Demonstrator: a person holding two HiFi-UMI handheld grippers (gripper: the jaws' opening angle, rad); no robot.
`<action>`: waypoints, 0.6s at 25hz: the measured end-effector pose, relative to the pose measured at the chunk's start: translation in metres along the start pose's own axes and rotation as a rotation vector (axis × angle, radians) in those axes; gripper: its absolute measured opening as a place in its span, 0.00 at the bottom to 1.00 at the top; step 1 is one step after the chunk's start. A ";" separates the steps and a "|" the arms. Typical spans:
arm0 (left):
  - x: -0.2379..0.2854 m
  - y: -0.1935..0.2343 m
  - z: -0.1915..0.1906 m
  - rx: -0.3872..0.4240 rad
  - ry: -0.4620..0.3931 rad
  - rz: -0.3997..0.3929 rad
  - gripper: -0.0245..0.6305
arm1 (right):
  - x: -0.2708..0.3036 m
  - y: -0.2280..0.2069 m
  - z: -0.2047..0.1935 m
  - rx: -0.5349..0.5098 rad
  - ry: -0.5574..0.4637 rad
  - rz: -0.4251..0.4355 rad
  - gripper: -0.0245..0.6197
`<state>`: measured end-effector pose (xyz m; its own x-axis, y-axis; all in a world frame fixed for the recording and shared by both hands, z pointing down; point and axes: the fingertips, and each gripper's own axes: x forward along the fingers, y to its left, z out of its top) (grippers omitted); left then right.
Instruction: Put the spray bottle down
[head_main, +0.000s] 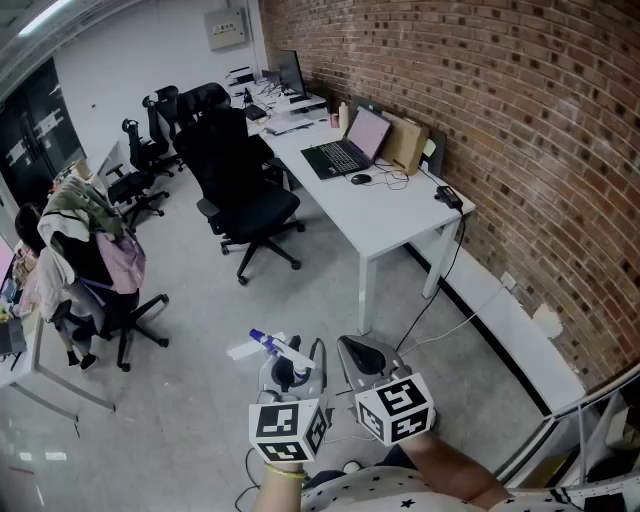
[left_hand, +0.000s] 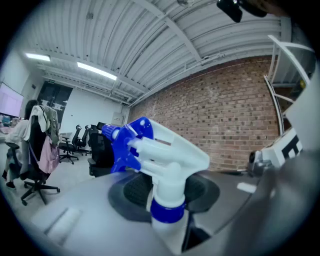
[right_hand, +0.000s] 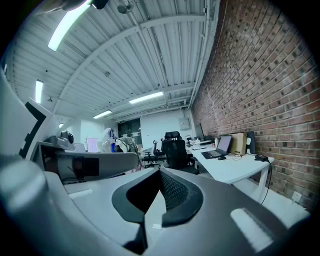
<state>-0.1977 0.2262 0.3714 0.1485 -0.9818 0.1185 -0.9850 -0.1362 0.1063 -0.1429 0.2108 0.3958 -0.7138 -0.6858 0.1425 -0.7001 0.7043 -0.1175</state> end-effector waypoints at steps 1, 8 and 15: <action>0.002 0.001 0.001 -0.001 -0.003 -0.001 0.25 | 0.001 -0.003 0.002 -0.005 -0.005 -0.008 0.04; 0.032 0.005 0.001 -0.016 -0.005 0.001 0.25 | 0.012 -0.042 0.004 0.015 -0.017 -0.046 0.04; 0.107 0.003 -0.002 -0.016 0.020 -0.002 0.25 | 0.048 -0.117 0.020 0.018 -0.053 -0.091 0.04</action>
<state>-0.1841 0.1209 0.3861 0.1524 -0.9786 0.1381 -0.9832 -0.1358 0.1222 -0.0958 0.0917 0.3969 -0.6468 -0.7559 0.1011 -0.7621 0.6354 -0.1242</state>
